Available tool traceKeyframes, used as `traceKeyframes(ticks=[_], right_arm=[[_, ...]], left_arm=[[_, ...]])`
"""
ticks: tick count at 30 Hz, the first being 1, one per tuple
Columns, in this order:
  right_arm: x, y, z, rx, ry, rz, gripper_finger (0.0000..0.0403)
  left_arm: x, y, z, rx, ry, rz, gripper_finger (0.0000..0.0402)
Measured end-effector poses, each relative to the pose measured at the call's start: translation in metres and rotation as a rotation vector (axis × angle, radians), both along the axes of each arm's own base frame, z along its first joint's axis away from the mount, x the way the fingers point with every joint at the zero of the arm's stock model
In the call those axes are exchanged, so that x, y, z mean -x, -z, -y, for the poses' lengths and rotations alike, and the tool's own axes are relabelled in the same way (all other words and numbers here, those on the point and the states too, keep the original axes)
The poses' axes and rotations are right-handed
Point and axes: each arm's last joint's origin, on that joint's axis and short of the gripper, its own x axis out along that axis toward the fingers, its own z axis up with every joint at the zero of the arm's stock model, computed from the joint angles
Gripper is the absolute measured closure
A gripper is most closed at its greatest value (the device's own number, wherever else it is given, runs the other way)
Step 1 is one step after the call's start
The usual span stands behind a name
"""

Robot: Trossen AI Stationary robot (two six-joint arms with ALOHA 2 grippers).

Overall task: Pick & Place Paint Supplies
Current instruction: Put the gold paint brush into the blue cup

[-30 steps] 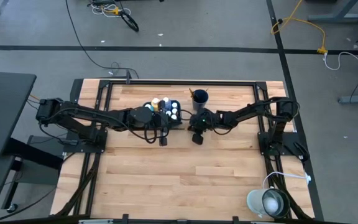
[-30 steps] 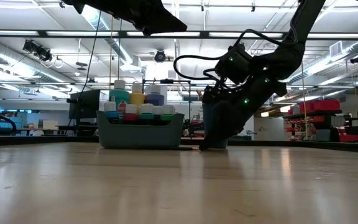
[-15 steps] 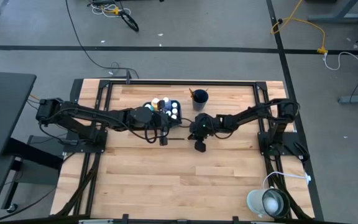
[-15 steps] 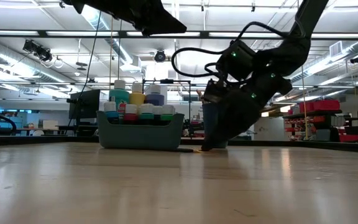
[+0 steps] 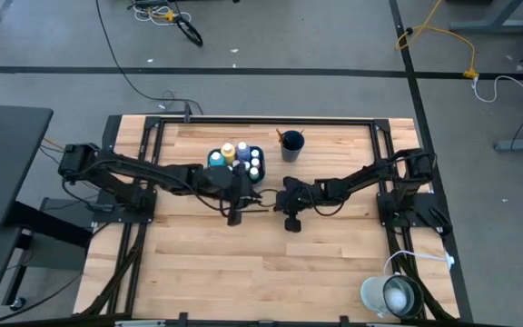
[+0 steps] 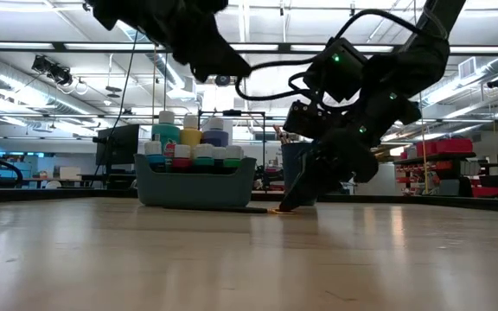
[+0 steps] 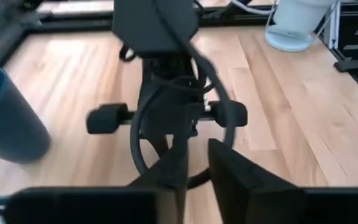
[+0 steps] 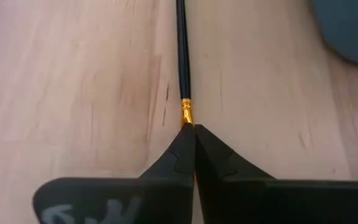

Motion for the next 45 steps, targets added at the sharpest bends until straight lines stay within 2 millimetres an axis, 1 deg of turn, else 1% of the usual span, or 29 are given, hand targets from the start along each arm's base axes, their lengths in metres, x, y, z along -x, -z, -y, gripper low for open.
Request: traceKeyframes(ticks=[2,5,9,11,14,20,24,28,34,45], right_arm=[[0.0,0.0,-0.005,0.017,-0.012,0.004,0.0403],[0.0,0.0,-0.012,0.015,-0.034,0.005,0.0403],[-0.001,-0.001,-0.018,0.014,-0.056,0.016,0.0403],[-0.001,-0.001,-0.022,0.014,-0.065,0.022,0.0403],[-0.001,-0.001,-0.026,0.025,-0.058,0.03,0.0403],[-0.001,-0.004,-0.028,0.027,-0.064,0.037,0.0403],[0.0,-0.006,-0.028,0.025,-0.065,0.04,0.0403],[0.001,-0.007,-0.03,0.016,-0.068,0.038,0.0403],[0.001,-0.008,-0.035,0.007,-0.077,0.038,0.0403],[0.0,-0.017,-0.037,0.017,-0.08,0.086,0.0403]], left_arm=[[-0.005,0.009,0.003,0.035,-0.015,-0.028,0.031],[-0.012,0.028,0.007,0.093,-0.041,-0.09,0.0275],[-0.022,0.057,0.012,0.137,-0.083,-0.18,0.0246],[-0.024,0.07,0.014,0.13,-0.09,-0.229,0.0241],[-0.027,0.083,0.02,0.156,-0.107,-0.259,0.024],[-0.037,0.109,0.032,0.18,-0.107,-0.267,0.0251],[-0.04,0.127,0.035,0.176,-0.134,-0.293,0.0253],[-0.04,0.137,0.035,0.167,-0.173,-0.31,0.0254],[-0.04,0.137,0.034,0.145,-0.185,-0.308,0.0263],[-0.04,0.137,0.034,0.131,-0.16,-0.316,0.0315]])
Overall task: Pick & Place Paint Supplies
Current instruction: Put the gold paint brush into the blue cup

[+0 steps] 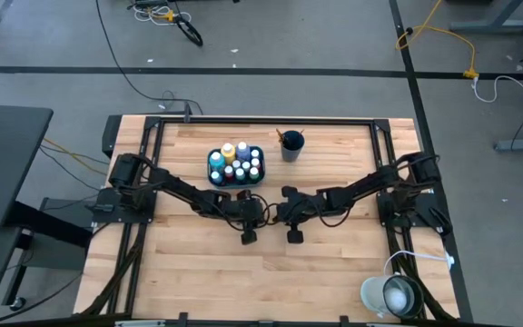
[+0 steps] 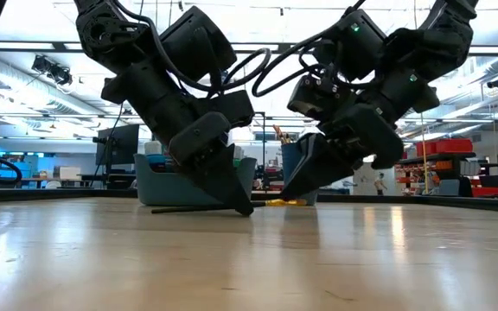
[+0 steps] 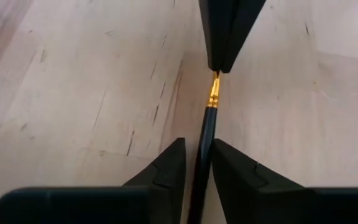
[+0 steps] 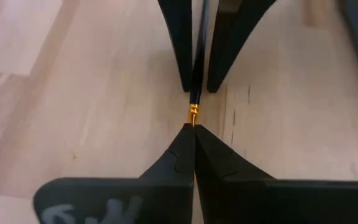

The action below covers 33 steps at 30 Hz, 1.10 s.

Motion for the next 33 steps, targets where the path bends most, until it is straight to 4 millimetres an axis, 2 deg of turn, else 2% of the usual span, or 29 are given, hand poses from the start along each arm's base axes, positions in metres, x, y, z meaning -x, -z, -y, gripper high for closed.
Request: traceKeyframes(ticks=[7,13,18,22,27,30,33], right_arm=[[0.0,-0.004,0.0,0.011,-0.011,0.016,0.0403],[0.0,-0.005,0.0,0.015,-0.013,0.021,0.0395],[0.007,-0.031,0.002,0.076,0.018,0.064,0.0363],[0.024,-0.074,0.004,0.137,0.055,0.137,0.0331],[0.06,-0.126,0.005,0.208,0.155,0.231,0.0303],[0.082,-0.139,0.003,0.199,0.153,0.309,0.03],[0.098,-0.133,0.003,0.161,0.153,0.46,0.0302]], left_arm=[[0.0,0.0,0.0,0.004,0.015,-0.002,0.0374],[0.0,0.0,0.0,0.008,0.02,0.0,0.0375],[0.001,-0.006,0.0,-0.002,0.021,0.009,0.0375],[0.003,-0.034,-0.001,-0.056,0.01,0.102,0.0375],[0.011,-0.075,-0.006,-0.171,-0.031,0.219,0.0375],[0.018,-0.1,-0.008,-0.225,-0.048,0.29,0.0375],[0.028,-0.118,-0.01,-0.262,-0.042,0.361,0.0375]])
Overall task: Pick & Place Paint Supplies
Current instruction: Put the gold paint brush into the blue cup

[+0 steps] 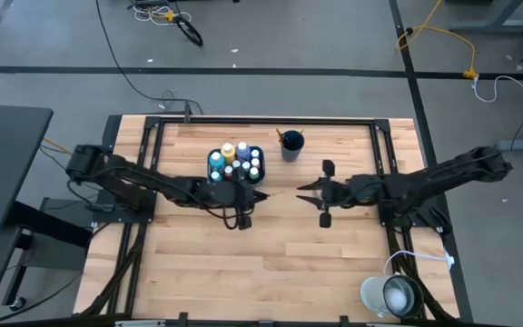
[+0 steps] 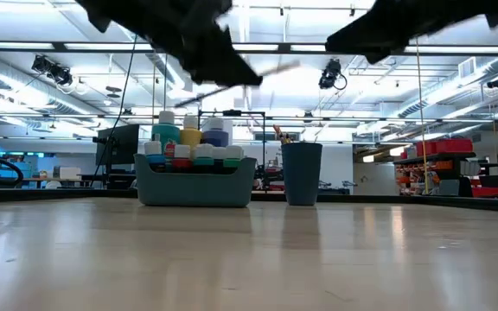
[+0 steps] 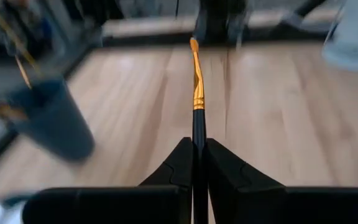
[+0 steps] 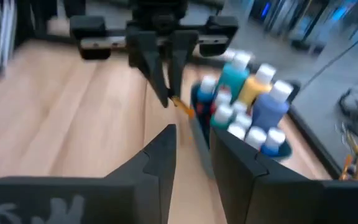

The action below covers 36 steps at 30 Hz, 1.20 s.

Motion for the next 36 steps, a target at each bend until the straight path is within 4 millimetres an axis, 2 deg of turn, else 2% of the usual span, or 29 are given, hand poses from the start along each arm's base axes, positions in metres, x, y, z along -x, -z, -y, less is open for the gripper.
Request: traceKeyframes(ticks=[5,10,18,24,28,31,34,36], right_arm=[[0.012,0.031,0.006,-0.058,-0.004,0.266,0.0299],[0.006,0.04,0.011,-0.127,-0.005,0.425,0.0299],[-0.043,0.026,0.009,-0.06,-0.195,0.519,0.0297],[-0.077,0.011,0.012,-0.074,-0.254,0.523,0.0268],[-0.083,0.007,0.012,-0.054,-0.254,0.5,0.0247],[-0.084,0.007,0.011,-0.048,-0.255,0.5,0.0246],[-0.084,0.007,0.011,-0.048,-0.274,0.5,0.0269],[-0.084,0.007,0.011,-0.048,-0.275,0.499,0.03]], left_arm=[[0.013,-0.014,-0.001,-0.017,0.082,0.231,0.0375],[0.016,-0.02,0.001,-0.049,0.151,0.383,0.0375],[0.015,-0.025,0.001,-0.068,0.159,0.436,0.0375],[0.015,-0.026,0.001,-0.079,0.161,0.44,0.0375],[0.015,-0.026,0.001,-0.084,0.161,0.44,0.0375],[0.015,-0.026,0.001,-0.099,0.162,0.438,0.0375],[0.015,-0.026,0.001,-0.12,0.147,0.435,0.037],[0.015,-0.026,0.0,-0.122,0.143,0.433,0.0366]])
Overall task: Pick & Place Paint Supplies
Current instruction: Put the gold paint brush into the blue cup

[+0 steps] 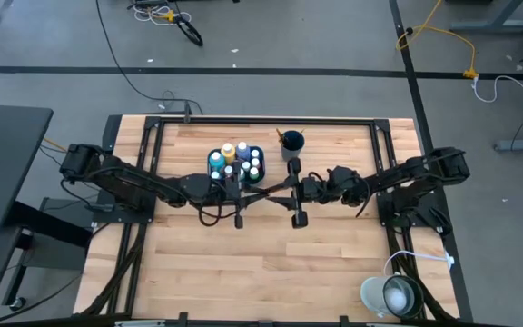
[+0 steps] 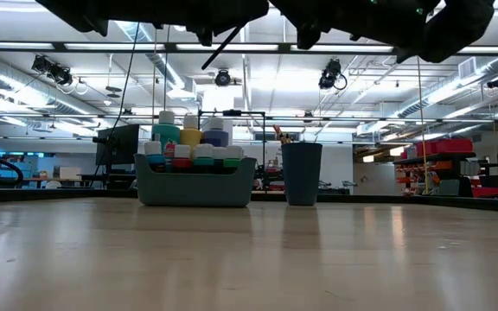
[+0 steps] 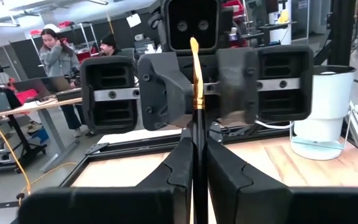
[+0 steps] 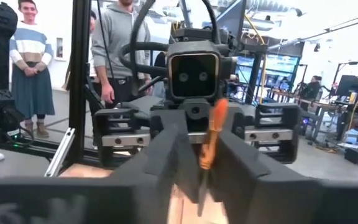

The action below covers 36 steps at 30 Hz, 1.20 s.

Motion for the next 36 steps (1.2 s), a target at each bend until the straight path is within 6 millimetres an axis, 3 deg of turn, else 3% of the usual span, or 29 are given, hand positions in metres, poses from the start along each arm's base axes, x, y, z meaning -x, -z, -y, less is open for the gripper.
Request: traceKeyframes(ticks=[5,10,15,21,29,36], right_arm=[[0.0,-0.001,0.001,0.006,0.009,0.01,0.0386],[0.0,-0.001,0.001,-0.018,0.007,0.004,0.037],[0.004,-0.004,0.004,-0.021,0.023,-0.047,0.039],[0.027,-0.02,0.016,-0.045,0.233,-0.216,0.0386],[0.066,-0.047,0.057,-0.044,0.612,-0.257,0.0389],[0.071,-0.021,0.111,-0.143,0.798,-0.425,0.0389]], left_arm=[[0.0,0.0,0.0,0.005,-0.005,0.001,0.0366],[0.0,0.0,0.0,0.003,-0.013,0.0,0.0348],[0.0,0.0,-0.002,-0.015,-0.065,-0.007,0.0308],[0.001,0.0,-0.007,-0.055,-0.236,-0.016,0.0257],[0.002,0.0,-0.009,-0.085,-0.311,-0.028,0.0221],[0.002,0.0,-0.01,-0.086,-0.313,-0.028,0.0219]])
